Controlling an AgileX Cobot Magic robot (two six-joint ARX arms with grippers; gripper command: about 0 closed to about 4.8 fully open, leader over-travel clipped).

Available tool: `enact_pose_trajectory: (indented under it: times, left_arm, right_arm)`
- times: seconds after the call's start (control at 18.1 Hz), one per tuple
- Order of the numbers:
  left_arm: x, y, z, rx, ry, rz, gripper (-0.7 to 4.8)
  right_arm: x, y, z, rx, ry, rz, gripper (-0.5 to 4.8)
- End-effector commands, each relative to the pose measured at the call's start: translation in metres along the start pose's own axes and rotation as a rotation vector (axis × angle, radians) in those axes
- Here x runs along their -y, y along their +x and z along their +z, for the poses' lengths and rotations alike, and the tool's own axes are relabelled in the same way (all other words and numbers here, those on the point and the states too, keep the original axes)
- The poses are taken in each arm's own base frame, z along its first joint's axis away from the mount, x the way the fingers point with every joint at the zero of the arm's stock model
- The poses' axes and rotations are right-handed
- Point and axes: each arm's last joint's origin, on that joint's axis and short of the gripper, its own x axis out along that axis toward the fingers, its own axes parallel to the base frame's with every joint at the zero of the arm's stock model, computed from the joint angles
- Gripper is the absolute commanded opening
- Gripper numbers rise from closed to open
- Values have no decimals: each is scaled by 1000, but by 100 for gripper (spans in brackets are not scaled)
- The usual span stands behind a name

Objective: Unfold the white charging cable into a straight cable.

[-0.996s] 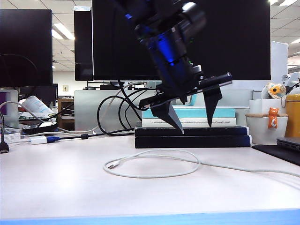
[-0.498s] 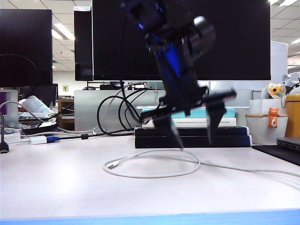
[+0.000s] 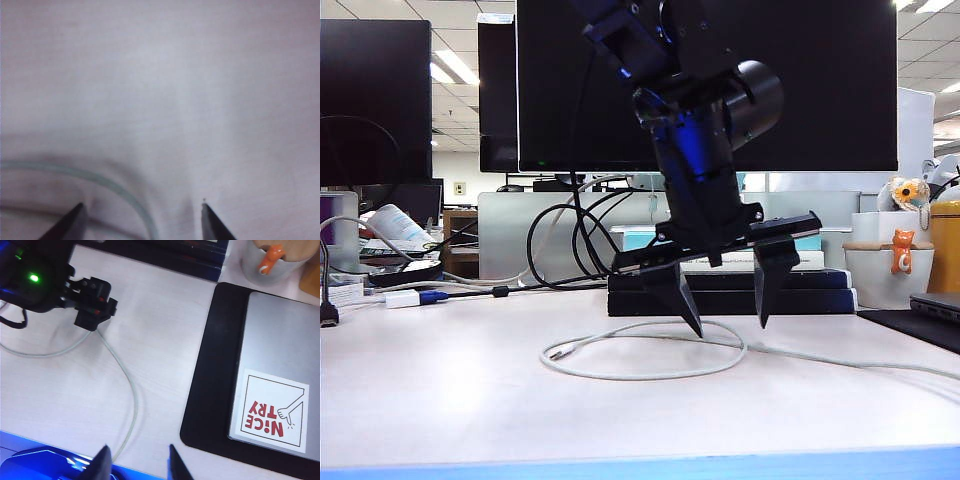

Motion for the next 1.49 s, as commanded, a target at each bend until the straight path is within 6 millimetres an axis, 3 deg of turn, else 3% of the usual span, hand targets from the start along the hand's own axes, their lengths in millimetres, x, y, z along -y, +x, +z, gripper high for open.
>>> enact_pose_trajectory:
  times: [0.06,0.17,0.22,0.33,0.61,0.72,0.83,0.94,1.11,1.22,1.27,1.33,1.49]
  left_arm:
    - [1,6,-4,-21,-10,11,304]
    - [1,8,-4,-21,-9,16,284]
    - [1,8,-4,-20,-6,15,214]
    - [1,8,-4,-24,27,2,-11]
    - [3,4,1,7,140,20,-5]
    - [7,-8,10,33,251,51,-5]
    - [16,-34,29,106,375,66,-5]
    - [22,-74,50,229,483,95,-5]
    - [18,-157,83,453,558,128,-5]
    - [-2,-213,99,563,498,103,-5]
    - [-9,-228,101,589,486,94,-5]
    - [-25,-260,104,636,457,76,-5]
    - [-56,-310,101,669,433,-40,-5]
  right_arm:
    - [0,-1,2,21,0,5,149]
    - [0,-1,2,20,0,5,149]
    - [0,-1,2,21,0,5,149]
    - [0,-1,2,22,-1,5,149]
    - [0,-1,3,29,-6,4,149]
    - [0,-1,3,38,-6,5,149]
    - [0,0,4,41,-5,5,149]
    - [0,4,0,20,-7,5,149]
    - [-1,18,-11,-38,-10,3,149]
    - [-2,25,-16,-47,-10,5,149]
    - [-2,27,-17,-45,-10,10,149]
    - [-3,29,-17,-29,-9,46,149]
    - [-9,29,-7,85,-37,251,150]
